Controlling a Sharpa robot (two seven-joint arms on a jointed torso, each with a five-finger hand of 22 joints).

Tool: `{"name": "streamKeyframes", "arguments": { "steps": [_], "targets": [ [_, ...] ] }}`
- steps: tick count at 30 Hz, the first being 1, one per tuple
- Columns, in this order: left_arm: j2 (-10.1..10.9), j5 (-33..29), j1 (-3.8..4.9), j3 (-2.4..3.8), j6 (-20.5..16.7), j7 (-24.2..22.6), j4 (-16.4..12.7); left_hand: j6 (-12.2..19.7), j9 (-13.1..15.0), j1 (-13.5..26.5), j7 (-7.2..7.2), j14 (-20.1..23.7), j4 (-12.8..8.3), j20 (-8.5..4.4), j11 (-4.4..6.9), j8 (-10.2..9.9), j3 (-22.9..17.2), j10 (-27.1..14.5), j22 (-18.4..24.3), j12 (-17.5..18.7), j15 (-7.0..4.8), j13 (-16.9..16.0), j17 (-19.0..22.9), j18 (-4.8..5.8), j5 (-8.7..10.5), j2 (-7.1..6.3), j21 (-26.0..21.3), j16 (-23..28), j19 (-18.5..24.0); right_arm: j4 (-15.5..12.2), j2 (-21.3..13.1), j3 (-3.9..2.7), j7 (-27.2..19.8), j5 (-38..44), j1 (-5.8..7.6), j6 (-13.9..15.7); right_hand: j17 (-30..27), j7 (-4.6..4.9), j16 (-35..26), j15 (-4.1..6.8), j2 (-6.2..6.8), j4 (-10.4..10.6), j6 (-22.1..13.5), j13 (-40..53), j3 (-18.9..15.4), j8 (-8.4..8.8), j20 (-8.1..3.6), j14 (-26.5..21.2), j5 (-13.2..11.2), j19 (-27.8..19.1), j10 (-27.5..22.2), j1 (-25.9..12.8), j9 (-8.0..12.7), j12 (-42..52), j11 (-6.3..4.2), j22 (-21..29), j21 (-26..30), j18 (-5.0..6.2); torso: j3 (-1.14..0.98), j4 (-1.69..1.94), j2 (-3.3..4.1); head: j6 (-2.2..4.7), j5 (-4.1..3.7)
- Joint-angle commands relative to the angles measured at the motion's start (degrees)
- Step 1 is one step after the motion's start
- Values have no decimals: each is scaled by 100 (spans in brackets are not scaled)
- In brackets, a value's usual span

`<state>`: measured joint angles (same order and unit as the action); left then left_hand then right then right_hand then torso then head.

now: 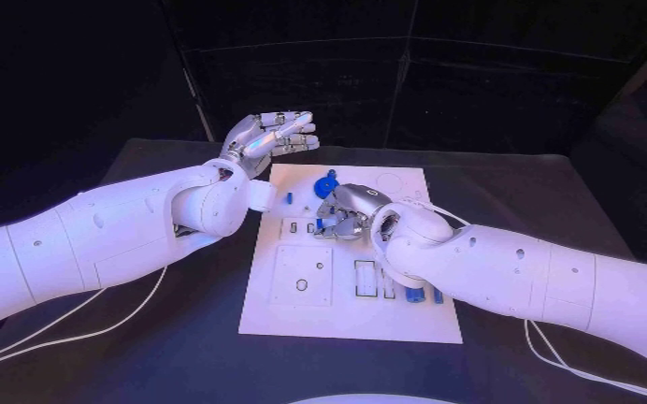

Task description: Assemble the parts on the task board

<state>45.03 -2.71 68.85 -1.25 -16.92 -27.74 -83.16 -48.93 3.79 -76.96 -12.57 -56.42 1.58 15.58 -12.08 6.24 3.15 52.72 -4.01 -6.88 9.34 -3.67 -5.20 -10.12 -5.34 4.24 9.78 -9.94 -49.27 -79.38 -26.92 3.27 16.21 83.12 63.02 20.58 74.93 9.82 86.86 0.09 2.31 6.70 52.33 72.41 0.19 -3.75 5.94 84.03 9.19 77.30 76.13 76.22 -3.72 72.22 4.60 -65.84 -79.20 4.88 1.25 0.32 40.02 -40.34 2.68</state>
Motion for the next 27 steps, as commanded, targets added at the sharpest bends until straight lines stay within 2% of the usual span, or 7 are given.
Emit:
{"name": "streamKeyframes", "arguments": {
  "steps": [1,10,17,21,23,25,27],
  "targets": [
    [-12,5,10,5,48,-56,2,-18,-2,-1,-221,-50,-18,10,21,-17,1,18,-1,1,-1,7,7,-42,-17,74,-15,24,-41,-95,-41,-2,-119,-151,4,535,852,9,-33,-48,5,-1,-58,-13,-51,-15,48,448,9,-5,-44,-26,-9,-6,28,14,23,-3,-5,-4,-1,12,-4],
    [-15,242,8,5,40,-36,39,-89,5,-12,-158,-318,-82,-72,79,11,-25,88,-57,-20,-87,2,-38,-52,-20,105,132,-70,-357,-578,-439,-8,-848,-505,9,859,835,11,-43,-53,8,0,-66,15,-78,-37,56,444,40,-19,-28,21,-17,32,31,37,35,2,-1,-5,-11,40,-2],
    [38,870,9,5,212,177,135,-753,38,-12,187,-1854,-66,-598,526,210,-88,1216,-295,-368,-624,-145,-532,-61,-12,239,754,-676,-1547,-1075,-995,-15,-1707,-1073,187,560,876,14,-21,-58,-2,-12,-75,40,-106,-56,62,452,71,-34,-18,93,-22,70,34,56,48,6,-9,9,-19,110,24],
    [126,1182,10,6,252,444,143,-988,55,-184,378,-2955,-176,-991,808,223,-347,1678,-622,-424,-969,-195,-1210,-48,-65,223,1433,-1640,-2488,-1382,-1373,-14,-1873,-1350,369,304,840,-8,-42,-49,-48,-16,20,38,-138,-132,62,443,153,-57,-24,170,-46,85,19,88,69,14,-7,-12,-30,139,48],
    [180,1365,15,7,295,639,129,-1101,77,-114,484,-3029,-151,-1120,938,210,-472,1987,-858,-557,-1092,-318,-3601,-26,-71,130,1844,-4052,-2785,-1569,-1613,-14,-1879,-1436,468,204,809,-22,-59,-40,-75,-10,73,37,-159,-171,55,435,185,-65,-23,197,-54,92,6,101,77,17,-5,-8,-27,159,49],
    [231,1601,30,7,383,927,125,-1204,112,62,537,-3175,-51,-1161,967,217,-475,2258,-1033,-770,-1127,-499,-5490,-9,-29,16,2107,-5691,-2815,-1734,-1845,-15,-1861,-1524,561,142,795,-31,-68,-34,-86,-3,101,38,-176,-192,51,431,203,-69,-19,208,-58,99,-2,109,82,18,-11,-3,-31,140,38],
    [271,1923,85,6,425,1377,138,-1275,178,252,585,-3141,91,-1224,1029,224,-418,2325,-1310,-1077,-1152,-812,-6354,-9,-24,-76,2498,-6438,-2813,-1845,-2046,-16,-1834,-1651,652,93,773,-37,-81,-28,-102,4,120,40,-190,-208,45,425,231,-68,-14,219,-60,105,-9,110,84,18,-15,-16,-46,114,38]
  ]
}}
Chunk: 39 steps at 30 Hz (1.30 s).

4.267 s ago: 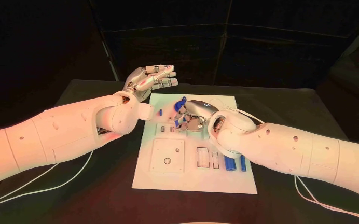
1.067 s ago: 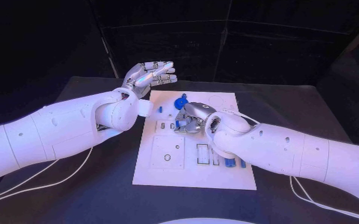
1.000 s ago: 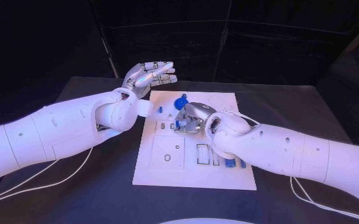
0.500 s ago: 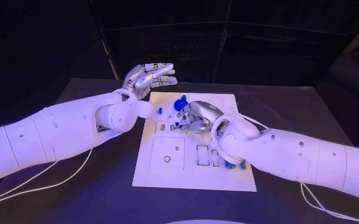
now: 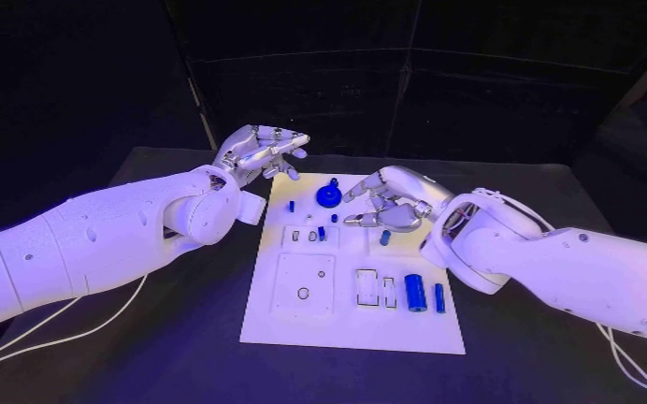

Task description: Assemble the parts on the task board

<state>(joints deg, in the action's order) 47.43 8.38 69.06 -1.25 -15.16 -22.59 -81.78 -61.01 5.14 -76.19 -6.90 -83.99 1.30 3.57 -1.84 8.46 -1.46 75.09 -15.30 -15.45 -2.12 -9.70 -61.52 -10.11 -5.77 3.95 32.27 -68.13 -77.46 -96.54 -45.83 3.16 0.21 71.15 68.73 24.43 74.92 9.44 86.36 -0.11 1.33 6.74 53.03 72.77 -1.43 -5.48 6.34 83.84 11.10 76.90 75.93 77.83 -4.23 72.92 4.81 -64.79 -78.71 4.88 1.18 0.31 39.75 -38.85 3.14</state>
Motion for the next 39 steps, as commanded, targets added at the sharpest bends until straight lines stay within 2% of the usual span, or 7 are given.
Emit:
{"name": "streamKeyframes", "arguments": {
  "steps": [1,3,5,10,14,27,39],
  "targets": [
    [43,988,97,5,261,1075,9,-88,70,227,58,-389,163,-12,34,12,75,132,-520,-375,-34,-350,-978,47,23,-76,562,-829,-21,-155,-227,-5,-215,-527,118,-330,766,-2,-36,-7,-10,2,56,4,-31,-40,3,443,52,-28,9,63,-9,38,-32,7,36,18,-13,-19,-28,-51,-3],
    [70,1497,169,4,424,1665,27,-178,186,253,118,-406,227,-50,61,98,83,120,-2043,-945,-108,-875,-1645,229,16,-73,1884,-1349,-237,-170,-380,-5,-119,-787,203,-447,694,-14,-79,6,-36,-6,87,-5,-45,-65,-9,424,156,-57,11,117,-9,36,-46,65,66,30,-24,-24,-43,-52,8],
    [98,1980,231,3,620,2223,16,-212,251,434,123,-447,358,-76,84,157,176,169,-2736,-1322,-86,-1182,-1983,304,30,-104,2441,-1594,-309,-126,-475,-6,-53,-1036,279,-501,621,-23,-124,17,-38,-5,100,-26,-77,-78,-20,406,241,-94,4,145,-5,22,-55,140,105,44,-40,-30,-68,-63,15],
    [32,3124,375,1,1237,3558,-1,-145,595,899,206,-494,870,-84,139,468,656,120,-3783,-4140,-115,-4079,-2396,397,72,-105,3373,-1889,-215,73,-617,-6,4,-1419,386,-510,602,-27,-138,22,-29,15,106,-20,-122,-86,-26,402,267,-94,21,130,-2,35,-59,150,112,45,-64,-16,-117,-83,33],
    [-192,3965,488,-142,1713,4433,56,35,936,959,220,-528,1294,-51,122,825,995,-43,-4355,-4907,-140,-4909,-2566,452,209,4,3862,-2002,-145,255,-592,-7,-57,-1580,430,-455,591,-27,-146,25,-42,24,98,-37,-138,-84,-30,400,288,-110,12,135,2,21,-61,185,130,51,-84,-3,-141,-65,52],
    [-850,4443,658,-459,2257,5389,403,155,1246,969,240,-568,1508,-68,158,1194,1251,-21,-4799,-5138,-128,-5195,-2724,494,253,77,4192,-2104,-165,370,-448,-7,-30,-1645,451,-273,457,-13,-234,21,-79,74,23,-171,-216,-59,-31,367,337,-223,-99,142,23,-106,-50,408,252,91,-89,-8,-142,-142,93],
    [-1221,4465,689,-545,2472,5487,647,202,1392,1011,266,-601,1509,-78,179,1382,1358,49,-5072,-5281,-143,-5364,-2848,536,262,134,4377,-2187,-236,455,-350,-7,44,-1645,452,-286,454,-13,-245,19,-94,212,4,-182,-375,-71,-29,371,351,-223,-92,36,23,-97,-46,432,278,94,-83,-2,-146,-200,82]
  ]
}}
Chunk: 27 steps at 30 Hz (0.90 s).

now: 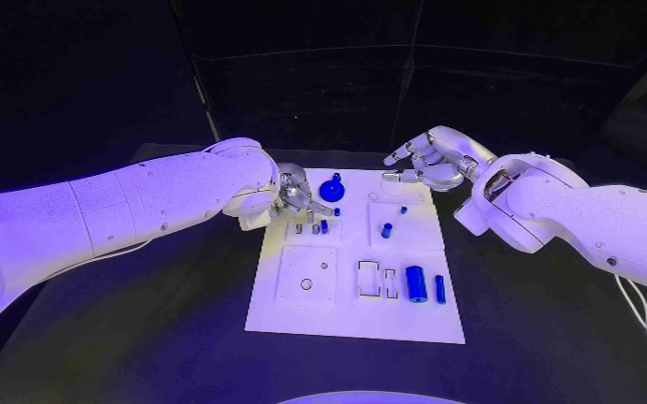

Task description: Assemble the parts on the task board

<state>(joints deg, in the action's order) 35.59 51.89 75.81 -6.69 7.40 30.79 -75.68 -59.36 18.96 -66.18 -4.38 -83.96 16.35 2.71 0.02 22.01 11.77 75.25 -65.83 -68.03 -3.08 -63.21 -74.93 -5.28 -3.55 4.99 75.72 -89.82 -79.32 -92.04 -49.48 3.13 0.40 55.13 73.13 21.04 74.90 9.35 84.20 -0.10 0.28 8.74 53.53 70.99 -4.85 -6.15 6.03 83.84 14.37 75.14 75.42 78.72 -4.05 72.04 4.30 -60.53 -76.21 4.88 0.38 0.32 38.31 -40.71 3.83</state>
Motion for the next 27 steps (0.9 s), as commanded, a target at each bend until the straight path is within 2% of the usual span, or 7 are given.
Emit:
{"name": "streamKeyframes", "arguments": {
  "steps": [1,3,5,10,20,23,27],
  "targets": [
    [-70,114,15,-2,225,152,61,42,22,10,15,-604,3,7,-5,41,42,39,-32,-32,-49,-24,-1507,54,39,34,42,-18,-53,15,26,-5,29,-43,12,51,451,-4,-32,18,11,23,-45,-9,-47,-6,3,370,22,-51,-44,-60,5,-13,4,14,33,95,-1,-8,-1,-13,15],
    [-113,114,16,-4,240,157,90,47,30,8,16,-604,1,6,-5,51,46,41,-39,-37,-49,-29,-1507,55,39,37,48,-18,-54,33,38,-4,35,-43,12,48,451,-4,-33,18,10,28,-45,-8,-53,-8,3,370,23,-51,-42,-63,4,-11,4,16,34,96,5,-8,4,-10,13],
    [-155,114,18,-6,252,161,120,53,39,4,17,-604,-2,5,-4,61,51,40,-48,-39,-50,-31,-1507,56,39,38,54,-18,-55,56,53,-4,44,-43,12,45,449,-6,-35,19,4,48,-40,-8,-76,-14,3,371,26,-52,-41,-74,3,-8,3,21,39,96,9,8,0,-23,-25],
    [-259,115,28,-7,305,155,184,83,75,-33,18,-604,-27,4,-3,101,77,30,-62,-34,-51,-27,-1507,57,36,12,67,-18,-51,121,116,-3,64,-43,12,20,450,-6,-35,19,3,54,-39,-13,-83,-16,3,371,27,-49,-43,-77,2,-11,3,17,37,96,-6,0,5,-40,-9],
    [-354,116,42,-9,414,167,270,109,132,-108,25,-604,-61,3,2,171,74,36,-105,-49,-54,-47,-1507,62,15,37,97,-18,-52,185,186,-2,81,-43,11,-24,446,-7,-38,19,0,64,-36,-26,-94,-19,3,370,30,-58,-53,-83,2,-23,2,36,47,99,-7,-5,7,-55,6],
    [-381,116,44,-11,460,183,299,114,156,-136,28,-604,-75,2,5,199,73,36,-117,-52,-55,-51,-1507,64,13,45,105,-18,-52,188,192,-2,86,-43,11,-31,440,-8,-42,20,-3,74,-35,-26,-104,-21,3,369,32,-56,-52,-87,1,-21,2,34,47,99,-2,0,9,-63,1],
    [-445,118,45,-14,546,223,386,136,186,-185,29,-604,-104,1,6,232,67,-24,-92,35,-57,47,-1507,57,3,51,92,-18,-31,198,207,-2,84,-43,11,-59,438,-9,-44,21,-11,93,-32,-32,-123,-26,2,369,38,-60,-56,-97,0,-25,1,44,54,100,-2,-3,8,-69,7]
  ]
}}
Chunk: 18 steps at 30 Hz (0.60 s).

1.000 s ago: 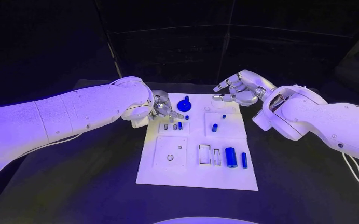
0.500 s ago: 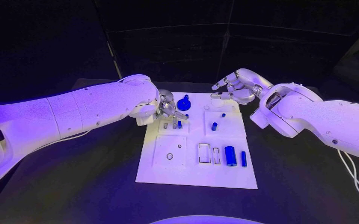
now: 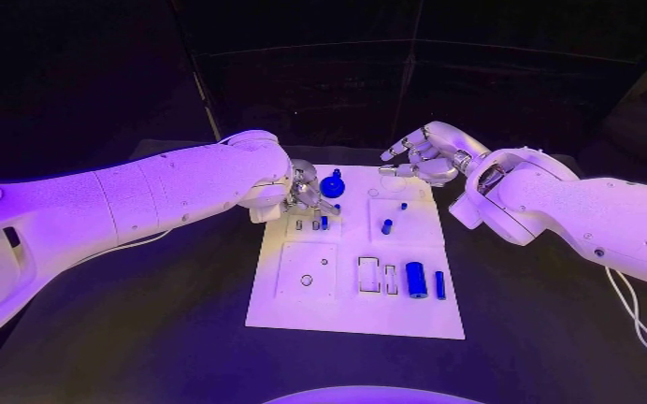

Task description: Assemble the parts on the task board

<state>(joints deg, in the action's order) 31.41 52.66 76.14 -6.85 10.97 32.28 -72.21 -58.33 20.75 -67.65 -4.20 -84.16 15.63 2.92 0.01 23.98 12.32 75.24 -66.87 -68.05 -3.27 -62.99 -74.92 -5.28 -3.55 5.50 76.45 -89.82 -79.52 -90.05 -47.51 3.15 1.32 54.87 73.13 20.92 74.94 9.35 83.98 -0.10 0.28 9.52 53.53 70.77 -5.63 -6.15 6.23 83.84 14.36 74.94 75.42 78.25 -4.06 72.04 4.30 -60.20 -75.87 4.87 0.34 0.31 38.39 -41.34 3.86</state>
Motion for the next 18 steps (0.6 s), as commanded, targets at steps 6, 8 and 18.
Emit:
{"name": "streamKeyframes", "arguments": {
  "steps": [6,8,18],
  "targets": [
    [-83,75,11,-4,271,98,142,43,53,-86,18,-584,-64,-21,11,90,7,-34,-8,55,-39,40,-1508,59,-1,10,30,-18,-8,6,21,-4,-8,-17,11,-90,439,-12,-22,22,-31,60,-24,-11,-84,-38,-20,371,56,-37,-54,-73,0,-21,-2,14,23,101,5,2,-3,-19,-3],
    [-93,79,11,-5,320,99,163,45,73,-106,21,-584,-78,-21,14,113,4,-40,-18,66,-41,53,-1508,60,-2,16,36,-18,-8,9,24,-4,-8,-17,11,-97,439,-12,-22,22,-31,60,-24,-11,-84,-38,-20,371,56,-37,-54,-73,0,-21,-2,14,23,101,3,3,-4,-23,3],
    [-152,85,11,-7,439,99,220,86,160,-207,31,-584,-161,-27,24,205,-25,-66,-54,129,-48,124,-1508,64,-16,43,58,-18,-7,1,45,-4,-7,-17,11,-192,458,-15,-12,25,-53,95,-20,1,-111,-46,-22,377,70,-27,-40,-85,-1,-4,-4,3,20,98,7,2,-4,-38,11]
  ]
}}
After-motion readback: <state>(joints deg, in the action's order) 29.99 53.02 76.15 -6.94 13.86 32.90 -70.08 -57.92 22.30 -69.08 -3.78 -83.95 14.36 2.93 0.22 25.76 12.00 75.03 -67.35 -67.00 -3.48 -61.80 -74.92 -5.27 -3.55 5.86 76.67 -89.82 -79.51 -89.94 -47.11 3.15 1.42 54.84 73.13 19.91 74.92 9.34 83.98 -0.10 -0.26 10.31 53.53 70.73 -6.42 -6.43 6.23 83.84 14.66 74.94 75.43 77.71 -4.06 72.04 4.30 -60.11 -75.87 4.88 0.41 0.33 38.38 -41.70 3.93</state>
